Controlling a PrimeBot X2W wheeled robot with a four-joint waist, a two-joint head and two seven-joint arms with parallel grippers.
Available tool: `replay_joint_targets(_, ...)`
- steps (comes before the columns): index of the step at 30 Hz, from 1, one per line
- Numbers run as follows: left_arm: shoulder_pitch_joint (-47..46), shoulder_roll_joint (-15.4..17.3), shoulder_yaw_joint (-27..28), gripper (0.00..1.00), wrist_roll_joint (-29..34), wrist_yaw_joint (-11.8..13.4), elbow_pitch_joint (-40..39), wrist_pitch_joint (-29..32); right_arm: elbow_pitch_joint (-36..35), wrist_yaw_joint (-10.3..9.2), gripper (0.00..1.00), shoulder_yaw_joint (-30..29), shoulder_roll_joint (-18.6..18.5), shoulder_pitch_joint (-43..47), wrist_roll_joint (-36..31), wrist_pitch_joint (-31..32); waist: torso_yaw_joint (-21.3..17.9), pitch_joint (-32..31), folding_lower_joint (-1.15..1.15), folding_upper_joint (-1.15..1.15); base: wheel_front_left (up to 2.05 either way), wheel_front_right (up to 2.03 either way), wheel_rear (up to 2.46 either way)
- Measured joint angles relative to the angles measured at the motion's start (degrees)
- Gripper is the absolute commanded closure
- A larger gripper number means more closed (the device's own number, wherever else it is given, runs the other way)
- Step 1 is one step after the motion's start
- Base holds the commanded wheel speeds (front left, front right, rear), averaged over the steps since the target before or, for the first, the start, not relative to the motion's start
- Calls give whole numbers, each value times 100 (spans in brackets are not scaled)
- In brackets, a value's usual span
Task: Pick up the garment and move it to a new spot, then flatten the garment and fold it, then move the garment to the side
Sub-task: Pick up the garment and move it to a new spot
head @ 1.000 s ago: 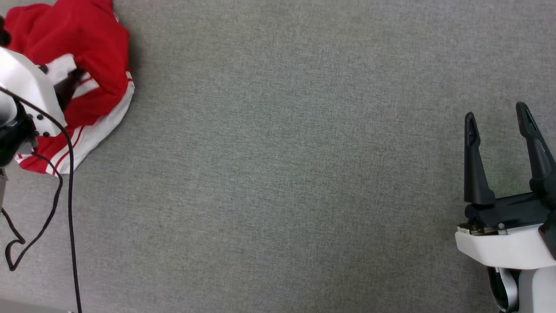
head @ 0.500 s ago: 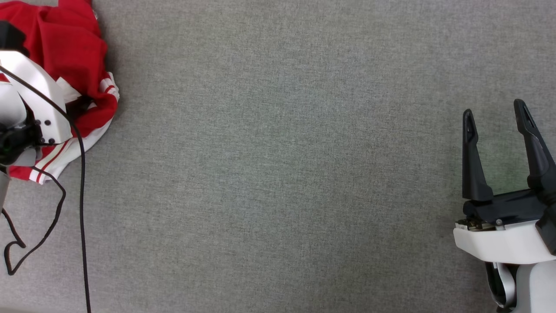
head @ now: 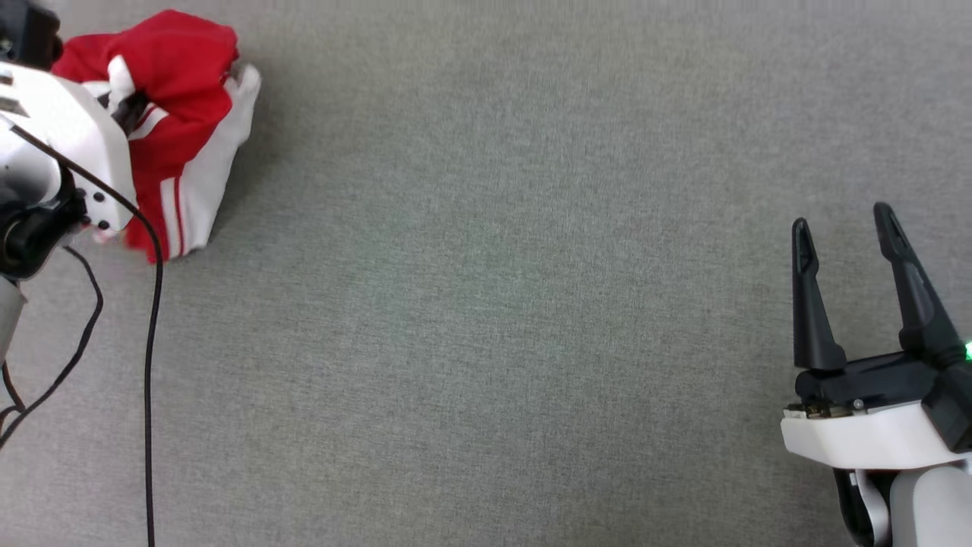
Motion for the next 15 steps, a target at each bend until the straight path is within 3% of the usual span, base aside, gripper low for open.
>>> replay_joint_targets(6, -222, 10, -300, 100, 250, 0, -526, -312, 79, 0, 0, 10, 0, 104, 199, 0, -62, -415, 0, 0, 0, 0, 0)
replay_joint_targets(15, -453, -390, -664, 100, 538, 23, -1479, -269, 104, 0, 0, -3, 0, 229, 407, 0, -562, -751, 0, 0, 0, 0, 0)
